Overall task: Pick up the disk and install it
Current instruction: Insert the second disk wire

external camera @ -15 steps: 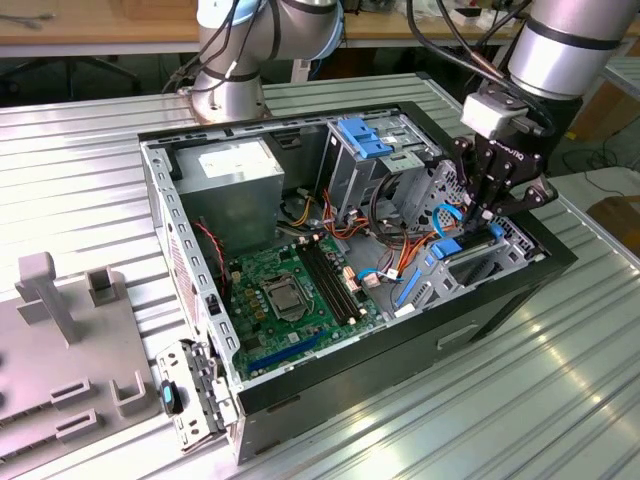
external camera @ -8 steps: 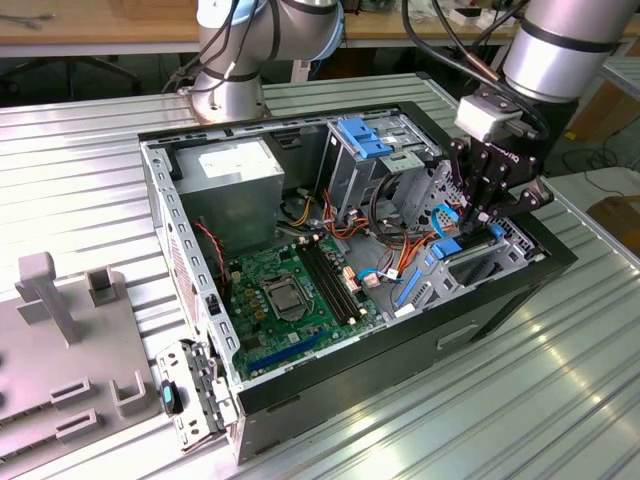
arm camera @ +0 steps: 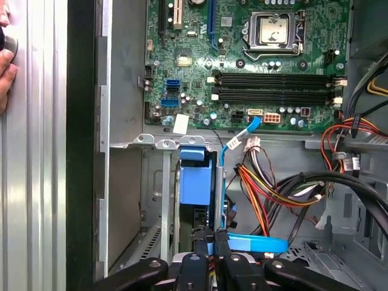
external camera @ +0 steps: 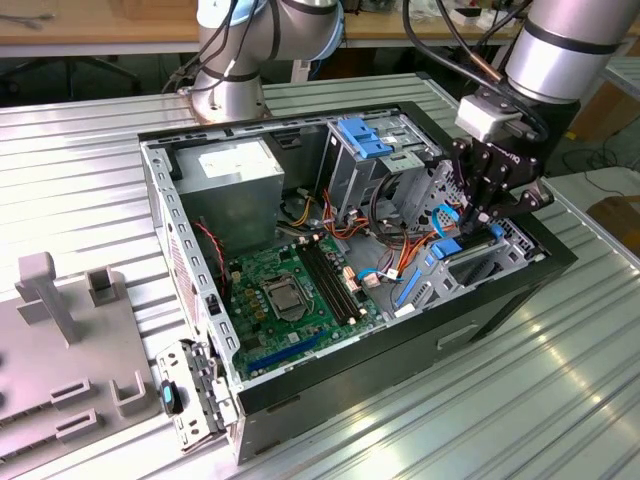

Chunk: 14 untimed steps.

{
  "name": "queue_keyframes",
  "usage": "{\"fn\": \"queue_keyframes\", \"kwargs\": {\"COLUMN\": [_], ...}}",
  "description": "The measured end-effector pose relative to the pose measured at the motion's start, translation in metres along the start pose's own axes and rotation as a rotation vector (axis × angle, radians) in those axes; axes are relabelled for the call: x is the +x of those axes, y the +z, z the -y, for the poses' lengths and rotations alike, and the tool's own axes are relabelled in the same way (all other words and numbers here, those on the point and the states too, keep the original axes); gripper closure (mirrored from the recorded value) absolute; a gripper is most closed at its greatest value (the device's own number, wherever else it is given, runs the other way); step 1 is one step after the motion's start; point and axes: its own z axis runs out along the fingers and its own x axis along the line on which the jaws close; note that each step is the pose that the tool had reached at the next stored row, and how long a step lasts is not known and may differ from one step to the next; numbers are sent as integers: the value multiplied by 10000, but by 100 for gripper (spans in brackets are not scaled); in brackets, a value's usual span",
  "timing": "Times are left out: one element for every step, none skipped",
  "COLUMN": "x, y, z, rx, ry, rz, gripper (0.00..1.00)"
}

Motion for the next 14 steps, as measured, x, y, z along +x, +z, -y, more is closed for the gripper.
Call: {"fn": "queue_keyframes", "kwargs": {"x": [2, 1, 2, 2, 4, 5, 7, 11, 17, 25, 38, 46, 50, 51], "y": [0, 1, 0, 1, 1, 1, 2, 2, 3, 3, 5, 6, 6, 5], "z": [2, 11, 15, 16, 18, 19, 23, 26, 28, 28, 28, 29, 29, 30], "rx": [-7, -16, -23, -27, -33, -37, -40, -43, -45, -46, -46, -46, -46, -46], "ry": [76, 164, 238, 284, 340, 373, 405, 435, 457, 465, 467, 466, 467, 471], "rz": [-2, -5, -10, -12, -15, -17, -18, -20, -19, -15, -2, 11, 31, 68], "gripper": [84, 84, 84, 84, 84, 84, 84, 84, 84, 84, 84, 84, 84, 84]}}
